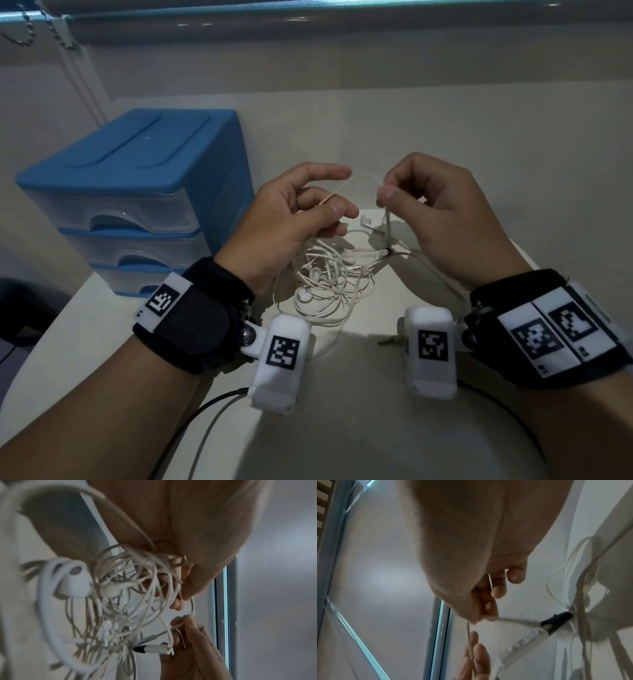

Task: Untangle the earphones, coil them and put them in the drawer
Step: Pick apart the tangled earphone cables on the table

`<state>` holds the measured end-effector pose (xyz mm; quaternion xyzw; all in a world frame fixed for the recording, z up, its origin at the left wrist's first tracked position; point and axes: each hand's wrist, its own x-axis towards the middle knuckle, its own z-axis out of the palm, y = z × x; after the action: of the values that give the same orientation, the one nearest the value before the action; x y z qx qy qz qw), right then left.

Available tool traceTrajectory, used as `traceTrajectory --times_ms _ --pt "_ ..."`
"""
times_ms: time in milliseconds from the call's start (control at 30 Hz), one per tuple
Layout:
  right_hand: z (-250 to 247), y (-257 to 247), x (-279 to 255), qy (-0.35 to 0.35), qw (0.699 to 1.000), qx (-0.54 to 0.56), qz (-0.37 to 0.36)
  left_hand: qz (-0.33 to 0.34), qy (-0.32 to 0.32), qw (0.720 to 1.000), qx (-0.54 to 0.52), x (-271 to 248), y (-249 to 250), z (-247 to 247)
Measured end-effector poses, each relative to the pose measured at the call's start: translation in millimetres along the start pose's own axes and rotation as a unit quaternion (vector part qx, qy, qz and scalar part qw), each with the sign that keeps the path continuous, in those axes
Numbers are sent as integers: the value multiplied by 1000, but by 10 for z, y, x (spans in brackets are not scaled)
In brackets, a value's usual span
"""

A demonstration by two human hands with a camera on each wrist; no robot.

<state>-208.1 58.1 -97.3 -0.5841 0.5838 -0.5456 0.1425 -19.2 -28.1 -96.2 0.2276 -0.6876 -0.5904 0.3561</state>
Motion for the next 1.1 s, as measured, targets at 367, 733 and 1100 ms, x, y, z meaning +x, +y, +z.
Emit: traceTrajectory --times_ms 367,733,1100 --pt "-108 -67 37 276 953 123 -3 -1 22 999 29 32 -59 -12" --pt "-61 -65 -14 69 997 -8 -31 52 35 996 59 22 -43 11" --pt "-58 -78 37 140 968 208 0 36 41 997 49 27 -43 2"
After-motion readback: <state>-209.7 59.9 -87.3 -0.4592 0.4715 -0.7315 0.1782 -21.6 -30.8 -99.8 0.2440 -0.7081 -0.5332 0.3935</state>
